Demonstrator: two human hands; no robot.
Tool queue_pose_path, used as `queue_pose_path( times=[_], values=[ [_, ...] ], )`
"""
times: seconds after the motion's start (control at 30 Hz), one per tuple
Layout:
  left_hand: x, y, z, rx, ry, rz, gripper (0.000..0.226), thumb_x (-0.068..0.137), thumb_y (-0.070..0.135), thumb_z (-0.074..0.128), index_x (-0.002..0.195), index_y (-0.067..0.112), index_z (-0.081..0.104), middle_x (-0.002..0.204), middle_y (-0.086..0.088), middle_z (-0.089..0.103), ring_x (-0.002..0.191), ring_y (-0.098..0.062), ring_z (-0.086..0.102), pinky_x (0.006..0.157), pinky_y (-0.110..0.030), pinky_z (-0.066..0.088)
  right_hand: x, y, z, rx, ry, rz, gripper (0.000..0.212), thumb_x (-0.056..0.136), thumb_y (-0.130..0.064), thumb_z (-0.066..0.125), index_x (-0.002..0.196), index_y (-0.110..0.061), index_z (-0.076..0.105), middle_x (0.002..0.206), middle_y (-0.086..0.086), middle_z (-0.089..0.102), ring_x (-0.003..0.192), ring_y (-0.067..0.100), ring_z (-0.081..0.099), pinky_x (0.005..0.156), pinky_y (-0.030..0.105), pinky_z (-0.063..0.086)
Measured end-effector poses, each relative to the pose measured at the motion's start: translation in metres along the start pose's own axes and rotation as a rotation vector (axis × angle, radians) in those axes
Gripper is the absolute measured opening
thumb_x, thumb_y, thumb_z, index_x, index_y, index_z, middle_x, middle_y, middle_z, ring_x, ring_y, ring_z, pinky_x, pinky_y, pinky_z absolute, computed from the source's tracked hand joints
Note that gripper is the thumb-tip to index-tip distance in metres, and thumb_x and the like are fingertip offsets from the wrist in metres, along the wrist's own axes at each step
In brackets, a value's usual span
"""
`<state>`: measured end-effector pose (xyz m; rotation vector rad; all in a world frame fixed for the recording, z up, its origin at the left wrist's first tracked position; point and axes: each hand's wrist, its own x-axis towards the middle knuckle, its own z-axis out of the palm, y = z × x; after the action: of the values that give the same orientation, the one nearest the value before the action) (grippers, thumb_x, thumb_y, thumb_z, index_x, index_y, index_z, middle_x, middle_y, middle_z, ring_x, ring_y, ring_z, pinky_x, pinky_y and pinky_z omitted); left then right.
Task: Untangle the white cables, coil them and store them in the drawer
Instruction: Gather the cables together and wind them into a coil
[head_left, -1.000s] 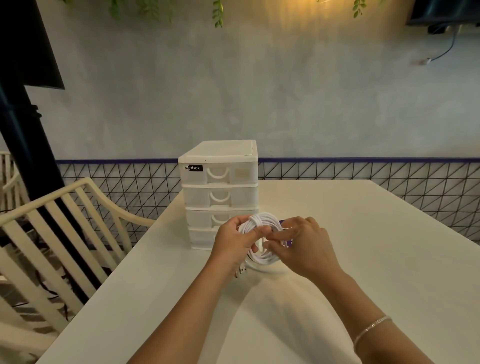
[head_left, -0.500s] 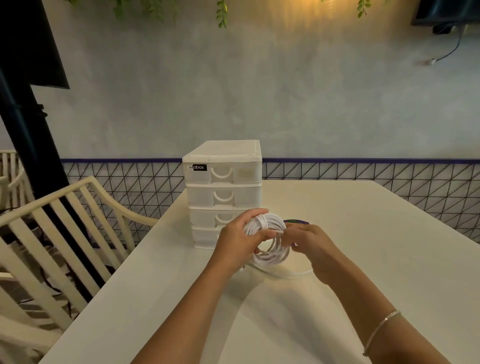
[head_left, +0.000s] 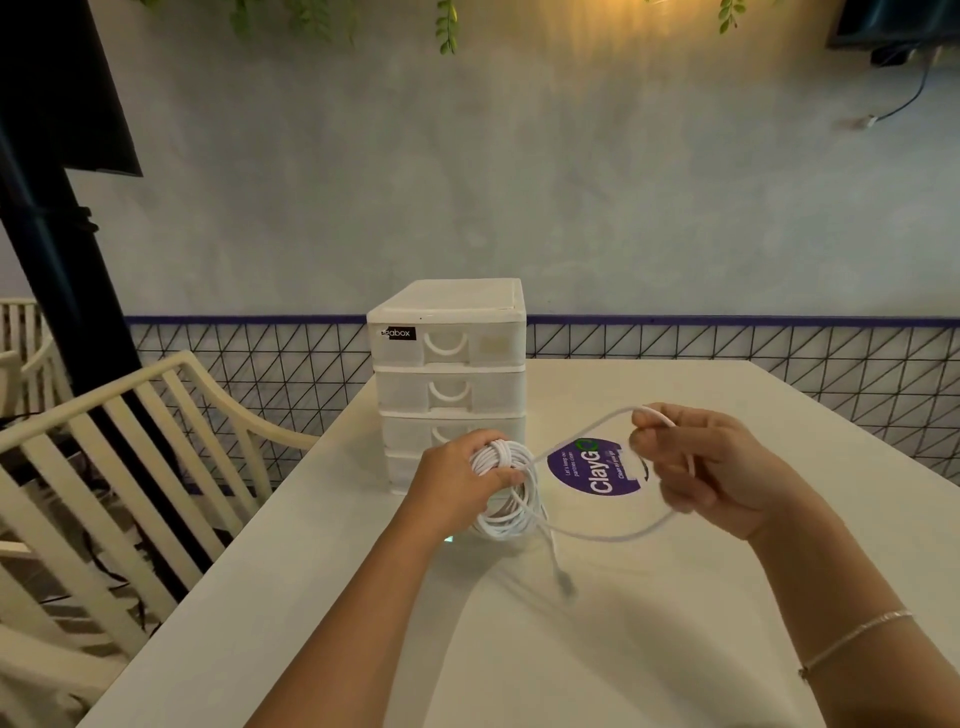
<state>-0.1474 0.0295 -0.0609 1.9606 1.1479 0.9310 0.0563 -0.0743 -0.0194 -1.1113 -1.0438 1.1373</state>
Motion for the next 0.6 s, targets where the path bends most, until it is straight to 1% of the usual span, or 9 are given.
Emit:
queue_pose_path(
  times=[0.03,0.07,0.1,0.17,0.27,0.37,0.43,0.5,0.6],
  values=[
    [0.0,-0.001,-0.001,0.017,0.001,-0.007,0.035,0.077,0.026,0.075,0.111,0.024,0.064,0.088,0.002,0.063,0.05,-0.01,0.054,0.043,-0.007,0.039,-0.001,-0.003,-0.003,0.001,0.011,-0.009,0.018,0.057,0.003,0.067,0.071,-0.007,0.062,0.06,0.01,0.039,0.026,0.006,0.026,0.031,0.013,0.03],
    [0.001,-0.002,-0.002,0.034,0.001,-0.007,0.035,0.077,0.027,0.075,0.11,0.024,0.064,0.089,0.001,0.063,0.05,-0.01,0.054,0.044,-0.007,0.04,0.0,-0.004,-0.007,-0.041,0.039,-0.031,0.015,0.06,0.003,0.069,0.071,-0.006,0.065,0.057,0.01,0.038,0.027,0.005,0.024,0.031,0.011,0.027],
    [0.001,-0.003,-0.003,0.054,-0.002,-0.004,0.035,0.078,0.027,0.075,0.11,0.024,0.064,0.089,0.001,0.063,0.052,-0.01,0.054,0.045,-0.008,0.04,-0.001,-0.006,-0.008,-0.124,0.101,-0.055,0.011,0.069,0.005,0.066,0.07,-0.006,0.066,0.052,0.009,0.041,0.028,0.005,0.025,0.032,0.011,0.025],
    [0.001,-0.003,-0.003,0.099,-0.021,0.0,0.035,0.077,0.028,0.075,0.111,0.025,0.064,0.086,0.004,0.06,0.056,-0.006,0.052,0.051,-0.01,0.041,0.002,-0.003,-0.013,-0.358,0.286,-0.13,0.018,0.081,0.003,0.064,0.069,-0.009,0.068,0.046,-0.002,0.053,0.035,0.004,0.036,0.035,0.014,0.028],
    [-0.002,0.001,-0.001,0.177,-0.07,0.016,0.035,0.078,0.03,0.073,0.112,0.027,0.063,0.087,0.007,0.058,0.067,-0.006,0.054,0.058,-0.014,0.04,0.006,0.001,-0.017,-0.565,0.476,-0.256,0.014,0.077,-0.009,0.073,0.072,-0.021,0.07,0.072,-0.002,0.067,0.063,0.012,0.053,0.051,0.02,0.04],
    [-0.005,0.005,0.001,0.305,-0.099,0.054,0.036,0.08,0.035,0.07,0.114,0.032,0.06,0.095,0.007,0.057,0.088,-0.014,0.056,0.074,-0.024,0.043,0.009,0.007,-0.023,-0.765,0.6,-0.286,0.004,0.076,-0.026,0.075,0.077,-0.027,0.072,0.087,-0.001,0.065,0.072,0.012,0.054,0.064,0.027,0.043],
    [-0.008,0.009,0.002,0.386,-0.105,0.079,0.035,0.08,0.039,0.069,0.113,0.035,0.059,0.096,0.007,0.057,0.091,-0.016,0.055,0.077,-0.027,0.044,0.009,0.009,-0.021,-0.979,0.681,-0.268,0.012,0.076,-0.041,0.071,0.079,-0.03,0.072,0.084,-0.004,0.061,0.079,0.015,0.054,0.067,0.028,0.041],
    [-0.01,0.013,0.003,0.436,-0.117,0.097,0.038,0.075,0.046,0.071,0.111,0.038,0.06,0.101,0.005,0.061,0.094,-0.018,0.058,0.078,-0.027,0.046,0.007,0.011,-0.017,-1.154,0.726,-0.188,0.026,0.079,-0.049,0.061,0.074,-0.026,0.07,0.076,-0.004,0.059,0.077,0.02,0.052,0.063,0.027,0.036],
    [-0.011,0.017,0.002,0.501,-0.089,0.116,0.043,0.072,0.053,0.071,0.112,0.04,0.06,0.107,0.003,0.063,0.098,-0.019,0.058,0.081,-0.027,0.044,0.003,0.013,-0.016,-1.254,0.727,-0.018,0.041,0.08,-0.057,0.053,0.072,-0.021,0.069,0.069,0.003,0.06,0.072,0.025,0.052,0.058,0.026,0.034]
  ],
)
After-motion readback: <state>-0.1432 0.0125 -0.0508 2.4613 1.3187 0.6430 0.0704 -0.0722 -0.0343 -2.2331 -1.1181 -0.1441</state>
